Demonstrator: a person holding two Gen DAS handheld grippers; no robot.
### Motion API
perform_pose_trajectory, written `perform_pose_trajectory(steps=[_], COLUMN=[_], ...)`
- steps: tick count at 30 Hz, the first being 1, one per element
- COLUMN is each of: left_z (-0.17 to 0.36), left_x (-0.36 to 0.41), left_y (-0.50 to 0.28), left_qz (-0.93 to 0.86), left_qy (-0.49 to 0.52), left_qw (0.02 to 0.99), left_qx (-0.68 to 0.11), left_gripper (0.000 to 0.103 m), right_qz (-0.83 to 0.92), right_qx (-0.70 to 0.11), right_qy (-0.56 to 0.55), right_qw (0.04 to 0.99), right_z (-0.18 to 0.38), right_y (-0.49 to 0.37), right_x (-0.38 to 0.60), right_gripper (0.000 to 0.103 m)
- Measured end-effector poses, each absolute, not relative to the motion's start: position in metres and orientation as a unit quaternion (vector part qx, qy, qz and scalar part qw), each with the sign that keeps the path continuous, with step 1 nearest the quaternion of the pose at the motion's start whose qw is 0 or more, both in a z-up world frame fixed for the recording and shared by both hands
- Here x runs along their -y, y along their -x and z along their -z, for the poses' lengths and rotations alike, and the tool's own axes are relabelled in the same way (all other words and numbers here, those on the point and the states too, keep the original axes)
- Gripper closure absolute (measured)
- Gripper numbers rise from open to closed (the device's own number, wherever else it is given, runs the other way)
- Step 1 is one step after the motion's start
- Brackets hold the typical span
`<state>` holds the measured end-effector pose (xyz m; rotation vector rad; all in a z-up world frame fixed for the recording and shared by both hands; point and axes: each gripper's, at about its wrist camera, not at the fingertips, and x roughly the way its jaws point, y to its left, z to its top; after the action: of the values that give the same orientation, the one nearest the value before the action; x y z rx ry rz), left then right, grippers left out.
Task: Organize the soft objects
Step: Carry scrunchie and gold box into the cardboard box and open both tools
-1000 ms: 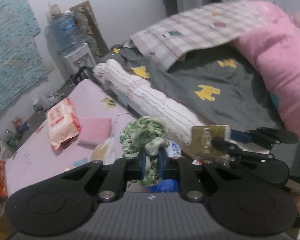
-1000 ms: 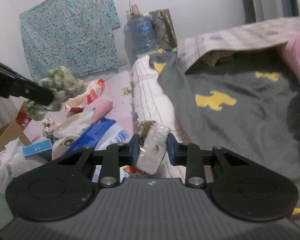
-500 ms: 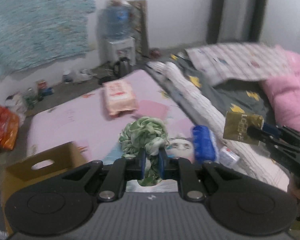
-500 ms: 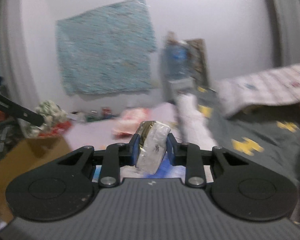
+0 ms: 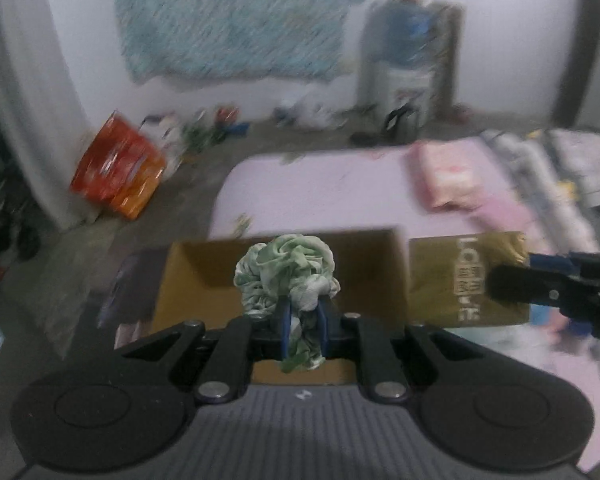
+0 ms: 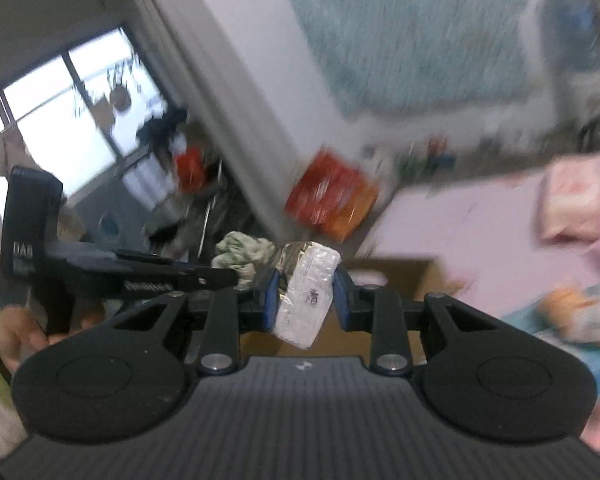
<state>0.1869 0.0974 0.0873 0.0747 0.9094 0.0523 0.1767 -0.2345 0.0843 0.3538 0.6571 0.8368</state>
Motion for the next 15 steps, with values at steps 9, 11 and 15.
perform_pose_trajectory(steps=[9,11,15], left_z=[0.006,0.019,0.035], left_x=[-0.153,-0.157,-0.162], left_y=[-0.257,-0.265,-0.272], left_qz=[-0.109,-0.123,-0.145], left_qy=[-0.062,-0.073,-0.084], left_qw=[0.85,0.842,0.832], left_qx=[-0.512,-0.52,-0.529], left_gripper=[0.088,0.087,0.081], right_qz=[-0.398,-0.395,-0.384], right_qx=[-0.507,-0.529,-0.558], right_qy=[-0.129,-0.117,-0.114], right_qw=[0.754,0.742,0.727], right_z=[-0.011,0.001,0.029], right_y=[-0.266,-0.274,-0.297], right_x=[0.095,0.074,0.048], right_gripper=[0.076,0.076,0.076])
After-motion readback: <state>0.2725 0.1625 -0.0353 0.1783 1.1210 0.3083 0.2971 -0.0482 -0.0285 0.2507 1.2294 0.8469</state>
